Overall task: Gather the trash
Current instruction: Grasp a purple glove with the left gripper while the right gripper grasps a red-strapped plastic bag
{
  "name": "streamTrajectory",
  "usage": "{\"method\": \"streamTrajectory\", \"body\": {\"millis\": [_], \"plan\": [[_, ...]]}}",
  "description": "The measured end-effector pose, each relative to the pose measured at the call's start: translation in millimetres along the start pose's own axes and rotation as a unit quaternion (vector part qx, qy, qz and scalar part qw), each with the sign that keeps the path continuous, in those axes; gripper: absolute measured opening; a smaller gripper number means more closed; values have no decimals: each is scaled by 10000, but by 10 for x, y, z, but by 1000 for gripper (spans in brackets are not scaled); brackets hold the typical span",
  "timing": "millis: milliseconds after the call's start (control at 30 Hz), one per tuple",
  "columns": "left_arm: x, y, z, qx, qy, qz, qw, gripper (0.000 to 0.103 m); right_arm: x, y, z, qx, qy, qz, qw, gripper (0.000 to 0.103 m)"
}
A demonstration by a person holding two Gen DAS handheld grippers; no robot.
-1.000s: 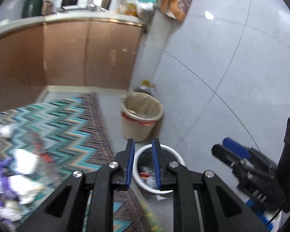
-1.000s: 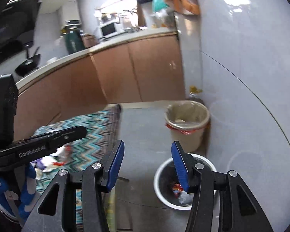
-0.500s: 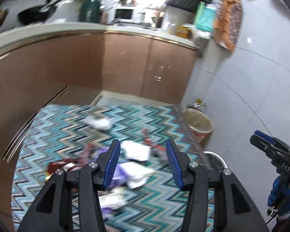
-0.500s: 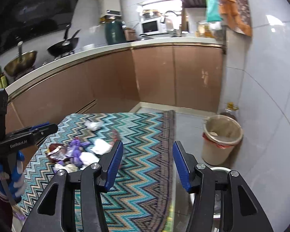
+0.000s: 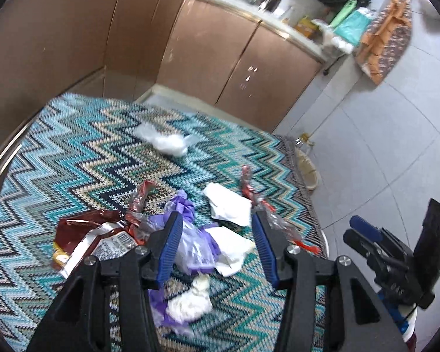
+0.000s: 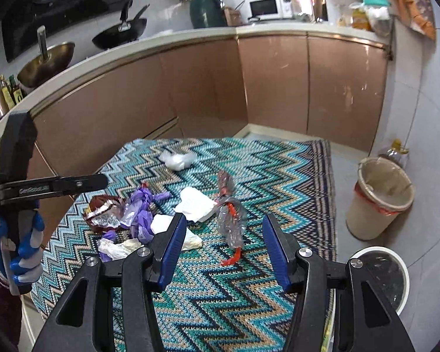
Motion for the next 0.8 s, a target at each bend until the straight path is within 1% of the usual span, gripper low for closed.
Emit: {"method": "streamTrajectory", "body": {"millis": [100, 300, 467, 533, 567, 600, 667, 700, 733, 767, 800], "plan": [[69, 96, 251, 185, 215, -140, 9995, 47, -15, 37, 212, 143, 66, -55, 9999, 53], [170, 115, 622, 527, 663, -133, 9963, 47, -91, 59, 720, 482, 218, -60, 9986, 56], [261, 98, 802, 670, 837, -200, 9940, 46, -100, -19, 1148, 799, 383, -2, 9961, 56], [286, 85, 849, 703, 882, -216, 9934, 36, -98, -52, 1280, 927, 496, 49, 9944, 56], [299, 78, 867, 730, 883, -243, 9931, 32, -109, -78, 1338, 988, 541, 100, 9936, 55], [296, 76, 865, 699, 879, -240, 9934, 32, -115, -95, 1373, 1029, 549, 134, 9931, 52], [273, 67, 849, 641, 876, -174, 9939, 31, -122, -123, 1406, 1050, 625, 180, 9923, 32], [260, 62, 828, 610, 862, -147, 9943, 30, -124, -128, 1408, 1048, 631, 176, 9923, 27], [244, 63, 802, 567, 851, -140, 9947, 30, -120, -131, 1386, 1025, 623, 151, 9927, 19], [227, 63, 756, 496, 818, -134, 9953, 29, -120, -132, 1358, 992, 614, 134, 9931, 15], [214, 66, 716, 443, 789, -130, 9958, 29, -122, -129, 1306, 939, 602, 127, 9937, 15]]}}
Point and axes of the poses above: each gripper's, at about its wrist camera, not at the fingertips, and z roughly the way its jaws point, x to its left, y to its top, the point moved 1 cm from there along z, roughly the way its jaws point, and after that the axes turned 14 degrees about -z, right-handed, at the moved point
